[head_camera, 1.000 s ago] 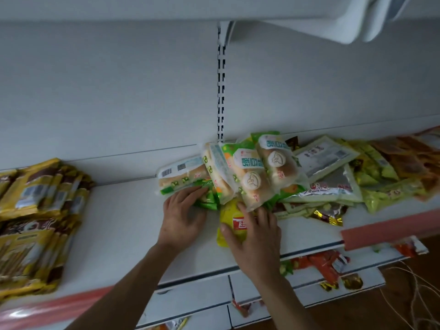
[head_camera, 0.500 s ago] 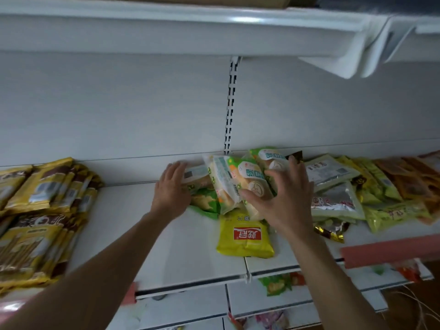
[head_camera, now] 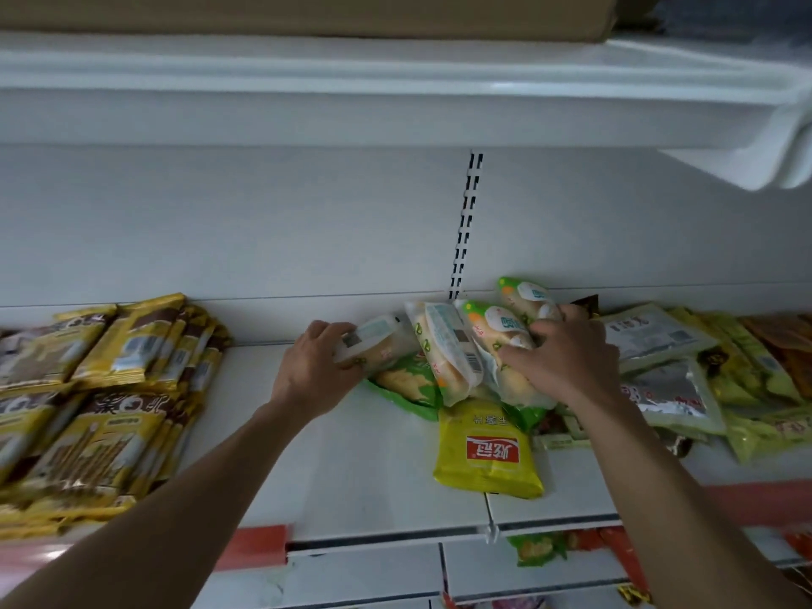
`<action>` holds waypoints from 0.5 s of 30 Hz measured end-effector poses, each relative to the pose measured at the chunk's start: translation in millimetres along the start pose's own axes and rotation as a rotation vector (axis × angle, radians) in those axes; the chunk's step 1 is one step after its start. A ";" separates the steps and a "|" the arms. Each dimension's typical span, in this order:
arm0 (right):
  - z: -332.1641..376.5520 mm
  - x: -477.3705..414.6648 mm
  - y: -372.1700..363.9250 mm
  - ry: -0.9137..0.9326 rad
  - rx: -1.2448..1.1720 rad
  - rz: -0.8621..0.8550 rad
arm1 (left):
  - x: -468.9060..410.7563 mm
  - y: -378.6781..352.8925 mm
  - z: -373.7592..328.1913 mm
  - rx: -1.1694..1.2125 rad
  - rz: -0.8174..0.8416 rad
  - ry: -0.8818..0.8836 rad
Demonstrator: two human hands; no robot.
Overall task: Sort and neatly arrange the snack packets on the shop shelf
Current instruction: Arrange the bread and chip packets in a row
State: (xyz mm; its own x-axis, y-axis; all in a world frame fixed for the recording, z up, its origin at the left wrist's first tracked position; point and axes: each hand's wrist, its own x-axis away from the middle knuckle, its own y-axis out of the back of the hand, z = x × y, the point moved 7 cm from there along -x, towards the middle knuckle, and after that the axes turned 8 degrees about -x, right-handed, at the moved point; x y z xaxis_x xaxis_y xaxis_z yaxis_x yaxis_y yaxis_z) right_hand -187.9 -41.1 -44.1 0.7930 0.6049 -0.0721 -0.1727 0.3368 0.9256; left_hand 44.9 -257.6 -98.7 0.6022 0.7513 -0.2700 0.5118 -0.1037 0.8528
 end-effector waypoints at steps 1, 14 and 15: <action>2.1 1.9 3.6 0.001 -0.015 -0.008 | 2.7 5.0 8.3 0.064 -0.017 0.055; 146.6 86.2 4.9 0.345 -0.529 -0.111 | 53.4 43.5 72.4 -0.487 0.213 0.278; 160.0 88.7 -12.6 0.324 -0.535 -0.025 | 55.8 39.5 76.8 -0.501 0.284 0.277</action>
State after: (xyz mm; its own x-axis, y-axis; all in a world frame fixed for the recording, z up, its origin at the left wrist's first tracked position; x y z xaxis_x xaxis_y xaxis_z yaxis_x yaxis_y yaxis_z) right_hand -21.9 -107.1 -2.7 0.5972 0.7522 -0.2782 -0.4915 0.6174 0.6142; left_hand 145.8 -269.9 -114.4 0.4574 0.8869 0.0651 -0.0335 -0.0560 0.9979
